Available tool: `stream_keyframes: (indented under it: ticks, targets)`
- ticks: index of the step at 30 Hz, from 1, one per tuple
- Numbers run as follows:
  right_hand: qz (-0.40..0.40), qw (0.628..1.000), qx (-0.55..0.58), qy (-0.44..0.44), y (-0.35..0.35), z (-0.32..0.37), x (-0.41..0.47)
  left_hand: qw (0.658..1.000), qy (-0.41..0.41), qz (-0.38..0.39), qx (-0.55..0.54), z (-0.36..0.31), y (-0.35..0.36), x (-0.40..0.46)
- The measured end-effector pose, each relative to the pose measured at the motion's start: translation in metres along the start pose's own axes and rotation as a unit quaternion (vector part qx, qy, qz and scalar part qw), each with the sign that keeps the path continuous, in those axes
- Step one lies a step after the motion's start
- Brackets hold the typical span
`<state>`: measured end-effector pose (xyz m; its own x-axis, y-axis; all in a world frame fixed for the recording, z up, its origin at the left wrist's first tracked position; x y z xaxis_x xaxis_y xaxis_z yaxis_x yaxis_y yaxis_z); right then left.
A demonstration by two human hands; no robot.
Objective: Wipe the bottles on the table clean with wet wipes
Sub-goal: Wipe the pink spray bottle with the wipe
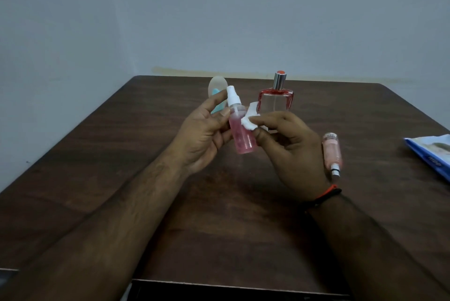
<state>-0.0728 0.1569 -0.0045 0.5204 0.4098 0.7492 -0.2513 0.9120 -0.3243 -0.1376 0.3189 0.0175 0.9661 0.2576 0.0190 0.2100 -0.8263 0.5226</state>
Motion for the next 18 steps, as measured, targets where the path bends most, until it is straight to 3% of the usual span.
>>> stream_keyframes:
  ticks: [12,18]
  targets:
    - [0.023,0.999,-0.020,0.015,0.005,-0.002,0.001,0.998,0.009,-0.027,0.063,0.012,0.002,0.002]
    - [0.101,0.995,-0.019,-0.020,0.001,0.003,-0.005,0.999,0.023,-0.047,-0.009,0.006,-0.009,0.007]
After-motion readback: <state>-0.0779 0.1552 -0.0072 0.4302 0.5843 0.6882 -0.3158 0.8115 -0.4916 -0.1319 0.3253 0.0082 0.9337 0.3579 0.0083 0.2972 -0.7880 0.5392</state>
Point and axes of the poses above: each hand's wrist, its own x-axis towards the middle knuckle, its own y-axis out of the palm, z = x × y, the point moved 1 cm from there along x, towards the middle knuckle, and after that the axes turned 5 degrees about -y, right-handed, at the moved point
